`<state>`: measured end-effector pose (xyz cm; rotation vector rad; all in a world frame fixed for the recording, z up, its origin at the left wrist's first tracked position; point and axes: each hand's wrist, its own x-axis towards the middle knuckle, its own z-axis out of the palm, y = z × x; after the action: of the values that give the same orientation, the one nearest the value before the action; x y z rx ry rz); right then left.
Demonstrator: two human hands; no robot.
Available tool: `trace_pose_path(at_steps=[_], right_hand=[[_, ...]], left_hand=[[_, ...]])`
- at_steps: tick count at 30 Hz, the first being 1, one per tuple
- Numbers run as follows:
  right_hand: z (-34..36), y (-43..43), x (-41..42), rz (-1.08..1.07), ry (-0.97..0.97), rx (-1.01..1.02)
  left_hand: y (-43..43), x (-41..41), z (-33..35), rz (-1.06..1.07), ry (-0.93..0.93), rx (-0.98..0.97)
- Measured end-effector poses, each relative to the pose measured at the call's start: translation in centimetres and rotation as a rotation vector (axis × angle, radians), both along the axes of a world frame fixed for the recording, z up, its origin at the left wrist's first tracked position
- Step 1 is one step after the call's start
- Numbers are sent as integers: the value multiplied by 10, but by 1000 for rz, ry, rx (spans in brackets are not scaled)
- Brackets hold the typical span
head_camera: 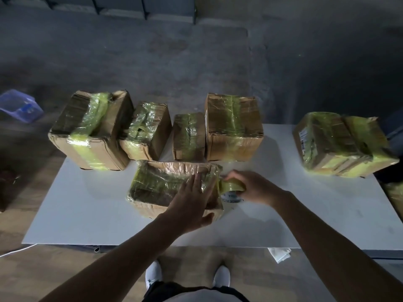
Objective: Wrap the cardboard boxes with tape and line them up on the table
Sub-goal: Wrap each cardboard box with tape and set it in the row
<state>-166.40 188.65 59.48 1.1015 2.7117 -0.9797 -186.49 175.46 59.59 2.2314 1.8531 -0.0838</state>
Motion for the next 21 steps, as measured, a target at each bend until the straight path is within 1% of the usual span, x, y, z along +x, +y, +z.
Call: trace_pose_path(at_steps=[2, 5, 8, 10, 12, 13, 16, 18, 20, 21], right_hand=[[-3, 1, -5, -17, -3, 16], [-8, 0, -4, -36, -12, 18], [-9, -2, -2, -64, 5, 10], [-5, -2, -1, -73, 56, 12], [10, -2, -5, -110, 148, 5], [22, -1, -9, -145, 219, 2], [62, 3, -24, -228, 515, -3], [82, 1, -37, -164, 652, 94], [89, -2, -52, -63, 698, 161], [90, -4, -61, -27, 694, 156]], left_hand=[[9, 11, 9, 4, 42, -38], [22, 23, 19, 36, 99, -144], [33, 25, 28, -19, 119, -182], [35, 15, 34, -66, 100, -125], [33, -1, 45, -62, 104, -55], [33, -10, 51, -44, 95, -21], [27, -34, 69, 16, 21, 110], [20, -50, 77, 66, -79, 215], [9, -63, 81, 45, -200, 318], [3, -69, 81, 32, -232, 348]])
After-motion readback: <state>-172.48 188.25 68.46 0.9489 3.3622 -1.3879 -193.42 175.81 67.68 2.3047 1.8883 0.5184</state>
